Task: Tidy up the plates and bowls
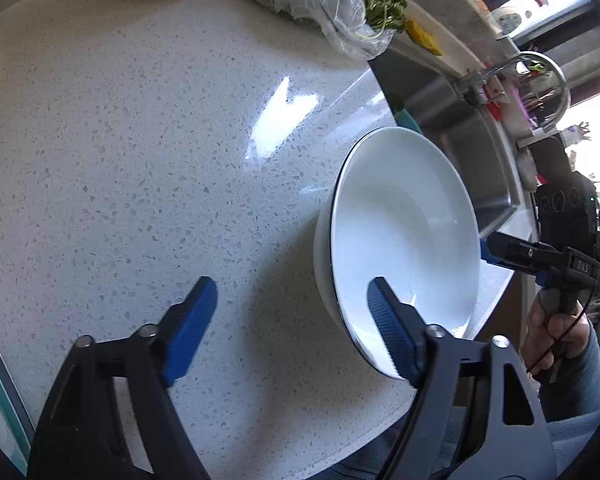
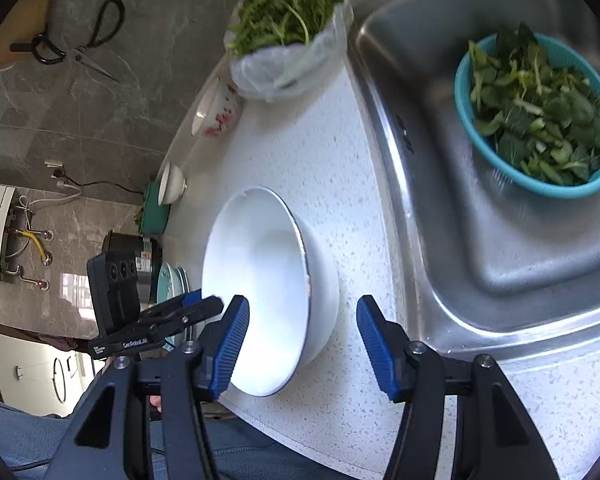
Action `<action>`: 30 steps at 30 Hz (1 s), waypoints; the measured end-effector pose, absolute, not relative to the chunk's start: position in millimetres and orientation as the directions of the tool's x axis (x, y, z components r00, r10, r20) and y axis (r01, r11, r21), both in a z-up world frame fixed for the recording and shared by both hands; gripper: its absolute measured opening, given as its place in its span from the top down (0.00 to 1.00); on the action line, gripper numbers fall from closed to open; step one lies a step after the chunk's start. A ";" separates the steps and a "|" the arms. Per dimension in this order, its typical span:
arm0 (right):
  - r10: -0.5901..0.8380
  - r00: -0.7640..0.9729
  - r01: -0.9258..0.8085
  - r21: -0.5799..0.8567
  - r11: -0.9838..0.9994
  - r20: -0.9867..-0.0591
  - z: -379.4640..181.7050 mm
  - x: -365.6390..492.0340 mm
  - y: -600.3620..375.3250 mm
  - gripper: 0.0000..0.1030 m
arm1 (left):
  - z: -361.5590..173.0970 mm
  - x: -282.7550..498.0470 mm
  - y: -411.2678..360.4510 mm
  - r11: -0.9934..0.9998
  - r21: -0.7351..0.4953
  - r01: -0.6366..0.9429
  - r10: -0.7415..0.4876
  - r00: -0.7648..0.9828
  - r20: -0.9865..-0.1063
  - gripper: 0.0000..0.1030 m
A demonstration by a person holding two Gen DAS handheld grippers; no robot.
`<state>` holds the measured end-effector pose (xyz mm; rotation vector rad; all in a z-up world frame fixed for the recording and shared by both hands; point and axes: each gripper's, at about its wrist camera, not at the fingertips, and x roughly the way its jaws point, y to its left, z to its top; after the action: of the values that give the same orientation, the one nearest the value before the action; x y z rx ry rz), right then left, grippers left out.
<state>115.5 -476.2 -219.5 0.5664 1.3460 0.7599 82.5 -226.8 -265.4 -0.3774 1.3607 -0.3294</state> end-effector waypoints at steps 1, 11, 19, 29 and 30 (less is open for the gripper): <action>0.764 0.040 -0.161 0.751 0.640 -0.643 -222.7 114.6 -474.5 0.46 | -267.3 85.3 -231.2 0.896 -0.444 0.013 -0.439 0.177 -0.881 0.35; 0.730 -0.030 -0.159 0.725 0.671 -0.682 -240.9 122.6 -454.6 0.75 | -281.7 99.4 -268.9 0.904 -0.421 0.077 -0.428 0.161 -0.889 0.84; 0.675 -0.042 -0.192 0.669 0.718 -0.737 -235.1 121.6 -434.2 0.78 | -272.3 96.5 -258.2 0.916 -0.395 0.075 -0.402 0.193 -0.895 0.89; 0.686 -0.057 -0.256 0.675 0.692 -0.725 -205.5 131.9 -388.6 0.80 | -229.3 81.9 -197.1 0.928 -0.372 0.027 -0.366 0.258 -0.894 0.89; 0.689 -0.067 -0.267 0.678 0.685 -0.722 -201.8 134.1 -379.1 0.80 | -224.1 82.1 -188.3 0.929 -0.369 0.016 -0.360 0.266 -0.894 0.89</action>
<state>134.1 -379.1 -201.8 0.3755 1.4359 0.8150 82.1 -188.3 -224.1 -0.3126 1.2823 -0.2592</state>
